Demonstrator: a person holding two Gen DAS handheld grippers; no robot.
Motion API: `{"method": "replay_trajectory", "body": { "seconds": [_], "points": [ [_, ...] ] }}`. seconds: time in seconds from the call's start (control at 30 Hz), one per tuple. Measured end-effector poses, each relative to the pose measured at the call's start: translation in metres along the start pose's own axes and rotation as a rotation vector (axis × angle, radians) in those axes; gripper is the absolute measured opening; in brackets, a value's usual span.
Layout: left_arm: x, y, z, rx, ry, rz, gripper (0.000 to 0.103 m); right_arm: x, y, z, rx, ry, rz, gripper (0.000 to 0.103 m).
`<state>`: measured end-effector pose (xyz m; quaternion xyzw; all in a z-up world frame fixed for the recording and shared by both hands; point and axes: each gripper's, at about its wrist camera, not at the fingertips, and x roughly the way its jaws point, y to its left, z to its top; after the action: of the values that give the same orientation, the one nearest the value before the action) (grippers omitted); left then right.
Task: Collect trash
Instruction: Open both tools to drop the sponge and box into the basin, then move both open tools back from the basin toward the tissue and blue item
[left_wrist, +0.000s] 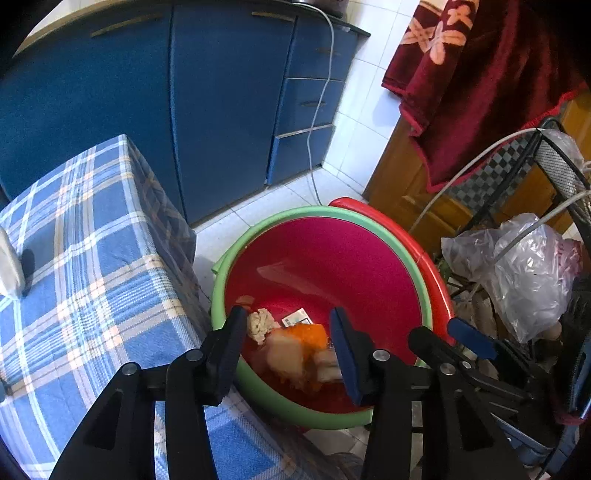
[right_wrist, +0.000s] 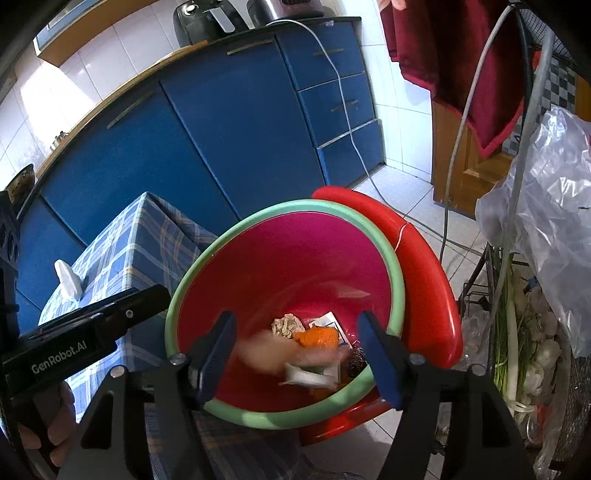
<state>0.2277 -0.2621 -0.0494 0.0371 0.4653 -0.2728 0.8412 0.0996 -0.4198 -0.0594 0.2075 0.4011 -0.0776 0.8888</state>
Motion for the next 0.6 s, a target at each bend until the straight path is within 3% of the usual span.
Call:
{"method": "replay_trajectory", "body": {
  "seconds": [0.6],
  "points": [
    [-0.035, 0.017, -0.009, -0.044, -0.039, 0.010, 0.050, -0.022, 0.008, -0.004, 0.019, -0.042, 0.020, 0.080]
  ]
}}
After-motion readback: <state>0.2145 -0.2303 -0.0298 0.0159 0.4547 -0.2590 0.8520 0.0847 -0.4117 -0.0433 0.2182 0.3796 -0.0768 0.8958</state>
